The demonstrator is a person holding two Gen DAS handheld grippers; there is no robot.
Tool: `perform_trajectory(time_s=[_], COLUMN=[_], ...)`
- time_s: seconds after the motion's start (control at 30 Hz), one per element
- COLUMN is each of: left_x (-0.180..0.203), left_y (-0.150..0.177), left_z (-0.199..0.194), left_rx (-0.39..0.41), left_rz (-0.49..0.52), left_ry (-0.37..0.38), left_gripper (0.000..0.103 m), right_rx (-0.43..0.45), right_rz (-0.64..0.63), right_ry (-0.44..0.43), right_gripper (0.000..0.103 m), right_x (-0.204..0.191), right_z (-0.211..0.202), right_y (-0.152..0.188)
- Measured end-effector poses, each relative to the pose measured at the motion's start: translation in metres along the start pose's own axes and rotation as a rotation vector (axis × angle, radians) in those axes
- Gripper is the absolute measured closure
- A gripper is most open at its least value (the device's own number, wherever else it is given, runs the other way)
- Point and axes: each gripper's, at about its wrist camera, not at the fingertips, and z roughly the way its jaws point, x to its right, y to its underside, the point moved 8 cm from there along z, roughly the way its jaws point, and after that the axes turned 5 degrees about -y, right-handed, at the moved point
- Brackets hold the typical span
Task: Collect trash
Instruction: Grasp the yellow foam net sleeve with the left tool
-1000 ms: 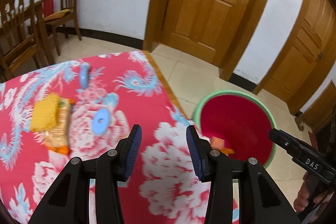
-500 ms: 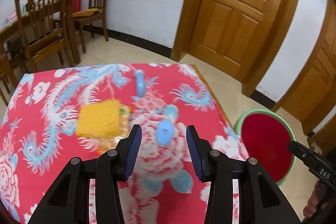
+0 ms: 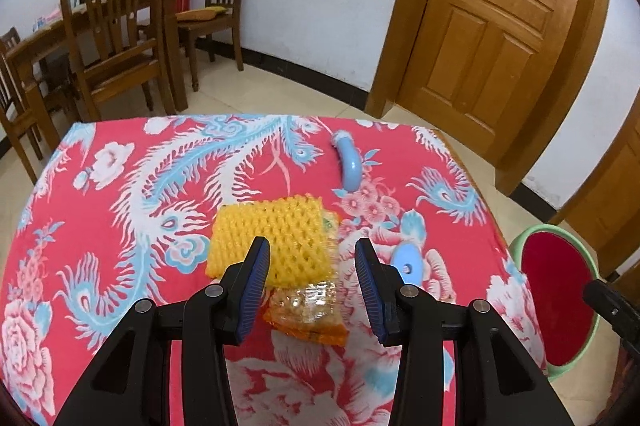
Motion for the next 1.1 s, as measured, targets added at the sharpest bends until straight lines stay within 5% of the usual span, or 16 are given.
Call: perform_trajectory(time_s=[0.23,0.3,0.57,1.1], left_x=[-0.006,-0.008,-0.022,-0.068], left_y=[0.004,0.005,0.002,-0.004], left_z=[0.012,0.014,0.012,0.012], left_rx=[-0.018,-0.021,-0.006,0.015], left_rz=[-0.024,-0.030,-0.082,-0.238], left_ry=[0.022,0.027,0.082,0.091], left_gripper=[0.058,0.071,0.094,0.094], right_rx=[-0.021,-0.028,-0.066,-0.177], right_rz=[-0.034,-0.041,-0.074,-0.120], right_ry=[-0.003,-0.005,-0.020,-0.026], right_gripper=[0.052,0.052,0.052,0.052], right_x=[-0.023,-0.030,-0.057,-0.100], right_z=[0.014,0.019,0.045,0.110], right_y=[-0.003,-0.004,-0.002,0.011])
